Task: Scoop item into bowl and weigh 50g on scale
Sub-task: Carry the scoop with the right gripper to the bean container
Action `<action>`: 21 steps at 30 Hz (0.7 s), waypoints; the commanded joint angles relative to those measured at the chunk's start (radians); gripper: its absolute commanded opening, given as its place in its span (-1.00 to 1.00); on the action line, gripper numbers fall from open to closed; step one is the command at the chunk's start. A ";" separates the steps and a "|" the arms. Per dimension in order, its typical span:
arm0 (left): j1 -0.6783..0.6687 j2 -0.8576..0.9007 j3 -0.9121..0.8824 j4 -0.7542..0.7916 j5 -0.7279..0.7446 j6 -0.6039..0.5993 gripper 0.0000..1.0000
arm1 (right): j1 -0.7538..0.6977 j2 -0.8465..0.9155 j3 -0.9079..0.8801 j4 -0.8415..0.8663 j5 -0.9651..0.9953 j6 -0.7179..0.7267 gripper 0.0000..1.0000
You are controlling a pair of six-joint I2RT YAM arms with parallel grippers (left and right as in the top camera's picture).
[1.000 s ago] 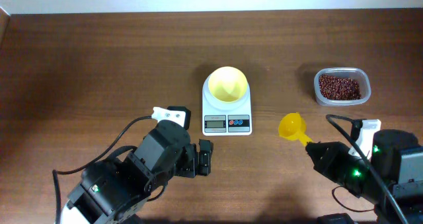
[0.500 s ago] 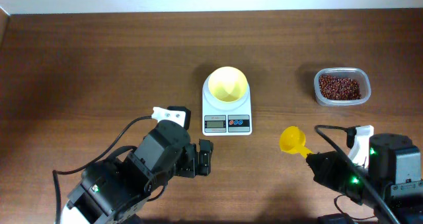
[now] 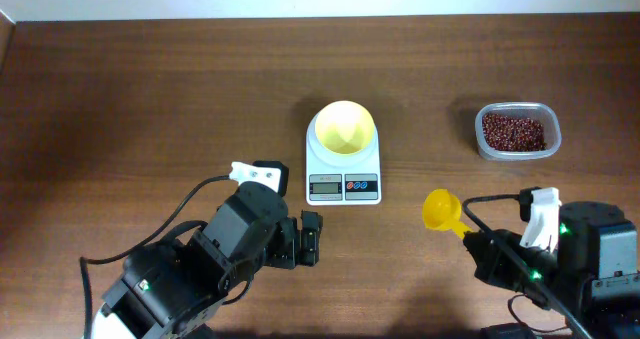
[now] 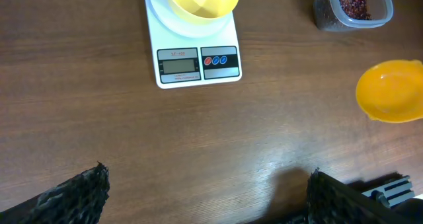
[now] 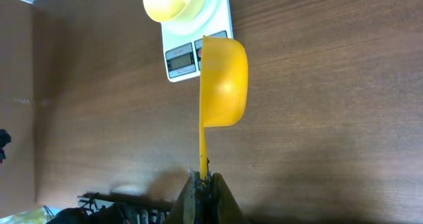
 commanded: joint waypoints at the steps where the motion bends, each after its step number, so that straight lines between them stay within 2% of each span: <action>1: 0.003 0.000 -0.001 -0.001 0.008 0.016 0.98 | -0.003 -0.006 0.019 0.010 0.012 0.058 -0.92; 3: 0.003 0.000 -0.001 -0.001 0.008 0.016 0.98 | -0.003 -0.005 0.019 0.010 -0.003 0.103 -0.92; 10: 0.003 0.000 -0.001 -0.002 0.008 0.016 0.98 | -0.004 -0.005 0.019 0.071 0.084 0.069 -0.92; 12: 0.003 0.000 -0.001 -0.001 0.008 0.016 0.97 | -0.004 -0.003 0.019 0.175 0.098 -0.027 -0.92; 16: 0.003 0.000 -0.001 0.000 0.008 0.015 0.98 | -0.004 0.027 0.019 0.333 0.098 -0.038 -0.92; 20: 0.003 0.000 -0.001 0.000 0.017 0.015 0.98 | -0.004 0.038 0.019 0.280 0.073 -0.037 -0.92; 21: 0.003 0.000 -0.001 -0.008 0.064 0.015 0.98 | -0.004 0.039 0.019 0.273 0.032 -0.037 -0.92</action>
